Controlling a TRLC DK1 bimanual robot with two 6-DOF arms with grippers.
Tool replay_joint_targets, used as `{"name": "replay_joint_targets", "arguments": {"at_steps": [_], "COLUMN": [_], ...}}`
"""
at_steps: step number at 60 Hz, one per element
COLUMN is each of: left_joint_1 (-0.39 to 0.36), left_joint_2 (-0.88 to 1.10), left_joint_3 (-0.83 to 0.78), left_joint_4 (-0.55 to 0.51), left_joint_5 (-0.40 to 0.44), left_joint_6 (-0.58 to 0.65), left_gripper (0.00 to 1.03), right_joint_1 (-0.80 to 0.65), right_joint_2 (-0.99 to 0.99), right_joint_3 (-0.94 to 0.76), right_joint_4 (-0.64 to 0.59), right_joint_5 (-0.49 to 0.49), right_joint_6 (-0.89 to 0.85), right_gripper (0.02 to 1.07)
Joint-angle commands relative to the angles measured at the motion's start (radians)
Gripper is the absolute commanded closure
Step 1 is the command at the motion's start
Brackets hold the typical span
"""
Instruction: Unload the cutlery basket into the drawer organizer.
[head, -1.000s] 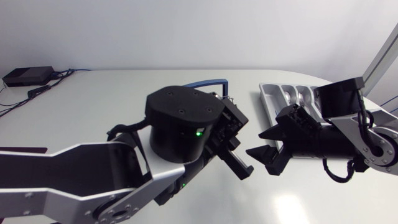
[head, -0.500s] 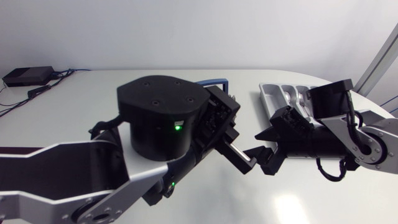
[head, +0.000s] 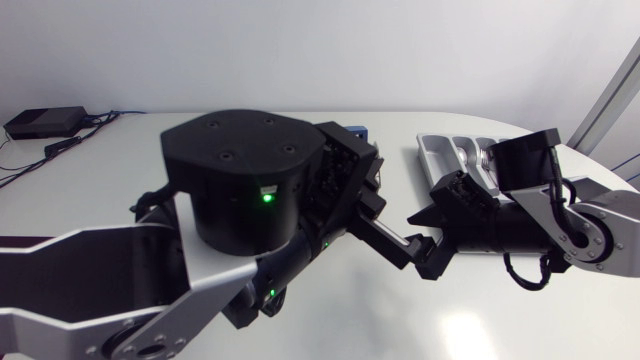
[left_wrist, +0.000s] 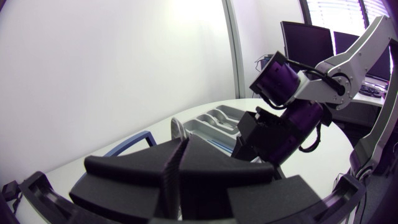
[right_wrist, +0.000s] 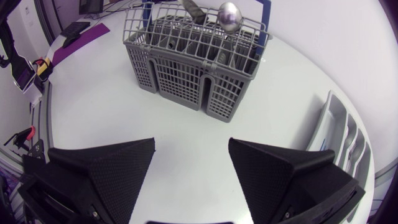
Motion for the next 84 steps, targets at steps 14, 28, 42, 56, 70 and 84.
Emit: {"name": "replay_joint_targets", "arguments": {"at_steps": [14,28,42,56,70,84], "left_joint_1": [-0.005,0.004,0.011,0.014,0.145,0.330], "left_joint_2": [0.000,0.065,0.040,-0.049,-0.116,-0.122], "left_joint_3": [-0.030,-0.021,0.002,0.073,0.188,0.269], "left_joint_4": [0.077,0.091,0.100,-0.003,-0.271,-0.450], "left_joint_5": [0.000,-0.033,-0.033,0.039,0.365,0.695], "left_joint_6": [-0.023,-0.015,0.008,0.042,-0.033,-0.053], "left_gripper": [0.87,0.88,0.88,0.90,0.94,0.96], "right_joint_1": [0.024,0.031,0.063,0.063,0.001,-0.052], "right_joint_2": [0.063,0.094,0.161,0.117,-0.004,-0.096], "right_joint_3": [0.024,0.060,0.136,0.136,0.092,0.035], "right_joint_4": [0.021,0.056,0.056,0.057,0.031,0.010], "right_joint_5": [0.018,0.026,0.046,0.051,0.006,-0.066], "right_joint_6": [0.020,0.035,0.048,0.054,0.029,-0.029], "right_gripper": [0.21,0.21,0.21,0.21,0.21,0.21]}}
